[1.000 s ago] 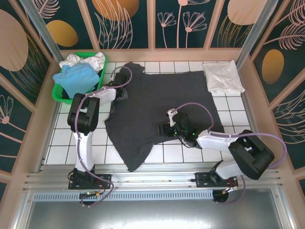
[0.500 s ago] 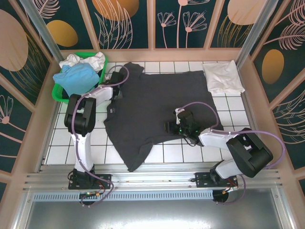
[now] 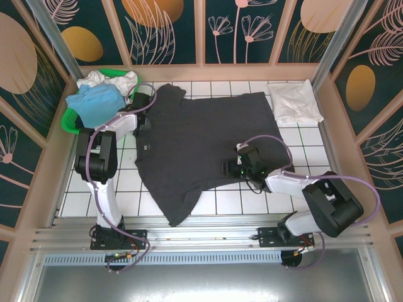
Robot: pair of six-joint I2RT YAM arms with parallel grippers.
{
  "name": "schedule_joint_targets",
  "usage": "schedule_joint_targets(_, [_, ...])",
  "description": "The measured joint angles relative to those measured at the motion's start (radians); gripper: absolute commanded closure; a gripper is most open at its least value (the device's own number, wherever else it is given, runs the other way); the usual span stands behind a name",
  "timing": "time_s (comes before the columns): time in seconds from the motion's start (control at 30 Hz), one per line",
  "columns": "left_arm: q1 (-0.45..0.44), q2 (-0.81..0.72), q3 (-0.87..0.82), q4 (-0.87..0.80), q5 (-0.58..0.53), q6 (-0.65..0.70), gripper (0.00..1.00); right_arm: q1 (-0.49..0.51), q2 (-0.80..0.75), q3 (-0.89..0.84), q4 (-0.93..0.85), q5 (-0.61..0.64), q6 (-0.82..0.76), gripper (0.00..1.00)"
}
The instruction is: Fold and stack the t-shirts
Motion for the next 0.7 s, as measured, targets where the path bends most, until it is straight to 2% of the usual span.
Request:
schedule_joint_targets(0.17, [-0.019, -0.078, -0.013, 0.018, 0.079, 0.011, 0.48, -0.004, -0.048, 0.016, -0.032, -0.001, 0.009, 0.39])
schedule_joint_targets(0.3, [-0.083, -0.128, -0.048, 0.054, 0.145, 0.012, 0.48, 0.035, -0.103, 0.016, -0.014, -0.059, -0.01, 0.38])
schedule_joint_targets(0.5, [-0.164, -0.072, -0.074, 0.15, 0.294, -0.007, 0.51, 0.33, -0.06, 0.098, 0.031, -0.112, -0.118, 0.38])
schedule_joint_targets(0.6, [-0.159, 0.034, -0.046, 0.17, 0.283, -0.025, 0.5, 0.454, 0.008, 0.153, 0.034, -0.108, -0.175, 0.37])
schedule_joint_targets(0.7, [-0.153, 0.121, -0.007, 0.172, 0.248, -0.037, 0.51, 0.518, 0.091, 0.196, 0.02, -0.1, -0.214, 0.43])
